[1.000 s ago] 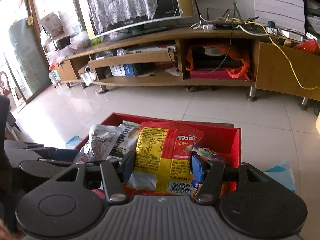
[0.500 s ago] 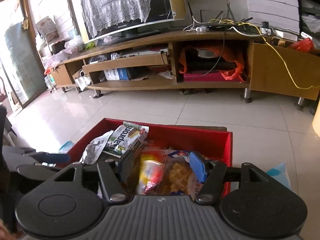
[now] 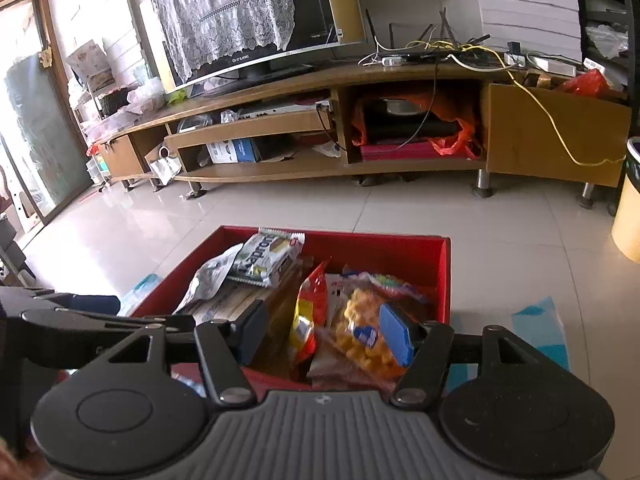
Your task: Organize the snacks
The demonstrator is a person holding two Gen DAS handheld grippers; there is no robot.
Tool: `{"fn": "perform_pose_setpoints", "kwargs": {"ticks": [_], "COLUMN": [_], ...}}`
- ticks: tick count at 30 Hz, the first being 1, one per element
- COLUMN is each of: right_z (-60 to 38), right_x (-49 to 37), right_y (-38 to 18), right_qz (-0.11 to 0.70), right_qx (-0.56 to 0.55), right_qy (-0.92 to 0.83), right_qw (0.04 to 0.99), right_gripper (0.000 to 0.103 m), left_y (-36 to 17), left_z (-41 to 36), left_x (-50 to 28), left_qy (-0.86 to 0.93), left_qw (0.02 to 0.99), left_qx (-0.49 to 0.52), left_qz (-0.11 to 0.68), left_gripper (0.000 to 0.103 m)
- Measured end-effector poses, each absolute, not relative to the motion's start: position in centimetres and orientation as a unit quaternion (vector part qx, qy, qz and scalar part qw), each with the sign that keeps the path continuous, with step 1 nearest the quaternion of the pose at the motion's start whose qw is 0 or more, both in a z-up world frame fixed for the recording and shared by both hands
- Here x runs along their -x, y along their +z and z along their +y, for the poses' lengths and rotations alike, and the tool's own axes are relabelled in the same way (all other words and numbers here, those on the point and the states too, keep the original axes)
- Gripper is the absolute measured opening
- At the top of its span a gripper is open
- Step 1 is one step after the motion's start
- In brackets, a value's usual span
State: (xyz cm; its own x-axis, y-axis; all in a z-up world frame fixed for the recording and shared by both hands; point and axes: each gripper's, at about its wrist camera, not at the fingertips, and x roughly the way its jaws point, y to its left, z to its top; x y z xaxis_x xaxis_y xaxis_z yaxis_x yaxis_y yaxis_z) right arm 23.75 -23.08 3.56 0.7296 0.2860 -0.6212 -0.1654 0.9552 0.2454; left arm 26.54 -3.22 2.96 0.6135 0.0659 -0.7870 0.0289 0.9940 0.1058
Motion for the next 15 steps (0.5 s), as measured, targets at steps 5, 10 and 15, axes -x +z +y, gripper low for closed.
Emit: {"fn": "perform_pose_setpoints", "kwargs": {"ticks": [5, 10, 15], "right_z": [-23.1, -23.2, -23.4], "right_x": [-23.0, -22.2, -21.9], "right_y": [3.5, 3.4, 3.2], "right_qz": [0.356, 0.361, 0.366], "right_qx": [-0.088, -0.091, -0.092], "right_qy": [0.112, 0.104, 0.095], "right_qw": [0.923, 0.922, 0.921], "right_gripper": [0.058, 0.058, 0.058], "left_y": [3.4, 3.8, 3.9], "left_z": [-3.6, -4.1, -4.6], "left_x": [-25.6, -24.7, -24.4], "left_qy": [0.02, 0.017, 0.016], "left_qw": [0.899, 0.902, 0.902], "left_qx": [-0.062, -0.065, -0.068], "left_qz": [0.433, 0.427, 0.426], "left_gripper": [0.1, 0.102, 0.103]}}
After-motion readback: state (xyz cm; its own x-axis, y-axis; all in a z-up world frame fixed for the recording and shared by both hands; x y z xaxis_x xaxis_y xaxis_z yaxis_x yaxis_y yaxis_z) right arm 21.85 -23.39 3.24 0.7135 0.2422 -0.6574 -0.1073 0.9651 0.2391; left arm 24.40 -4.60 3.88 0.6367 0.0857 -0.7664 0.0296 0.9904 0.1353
